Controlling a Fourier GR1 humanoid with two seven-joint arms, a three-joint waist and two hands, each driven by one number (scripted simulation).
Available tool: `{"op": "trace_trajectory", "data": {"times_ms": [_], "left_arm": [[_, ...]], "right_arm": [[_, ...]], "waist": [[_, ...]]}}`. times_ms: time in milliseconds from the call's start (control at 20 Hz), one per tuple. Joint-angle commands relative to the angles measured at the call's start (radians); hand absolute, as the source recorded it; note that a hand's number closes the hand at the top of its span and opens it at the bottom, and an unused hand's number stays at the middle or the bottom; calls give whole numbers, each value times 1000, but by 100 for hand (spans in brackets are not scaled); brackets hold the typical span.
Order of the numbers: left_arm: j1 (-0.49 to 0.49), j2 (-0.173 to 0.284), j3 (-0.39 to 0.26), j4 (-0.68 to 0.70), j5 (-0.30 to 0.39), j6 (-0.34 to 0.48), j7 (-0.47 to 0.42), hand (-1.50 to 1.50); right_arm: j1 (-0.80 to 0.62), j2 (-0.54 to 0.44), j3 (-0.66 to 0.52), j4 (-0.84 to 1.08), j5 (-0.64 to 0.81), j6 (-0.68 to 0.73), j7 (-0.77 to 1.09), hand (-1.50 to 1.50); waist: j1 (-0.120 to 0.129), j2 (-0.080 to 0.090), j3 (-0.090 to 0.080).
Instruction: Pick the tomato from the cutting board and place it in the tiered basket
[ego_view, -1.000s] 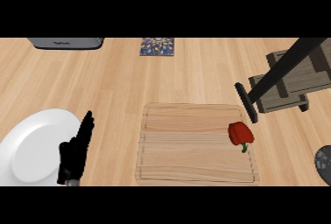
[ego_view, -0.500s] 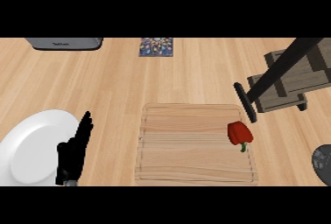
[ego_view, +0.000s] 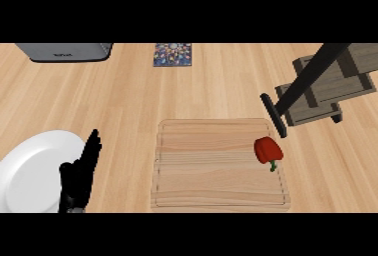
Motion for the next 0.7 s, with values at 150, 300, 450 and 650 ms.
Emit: {"op": "trace_trajectory", "data": {"times_ms": [150,300,450,650], "left_arm": [[14,-1,5,6,-14,20,36,0],[13,3,36,44,12,11,15,0],[47,-2,21,10,-11,32,10,0],[37,26,47,19,13,2,16,0]], "right_arm": [[-7,-74,-39,-390,-12,391,77,-150],[-8,-90,-120,-505,-61,543,37,-150],[-74,-136,-137,-563,-57,703,34,-150],[-131,-163,-197,-668,-104,882,-31,-150]], "waist": [[-35,-13,-1],[-70,-24,-1],[-59,-27,-3],[-66,-29,-3]]}}
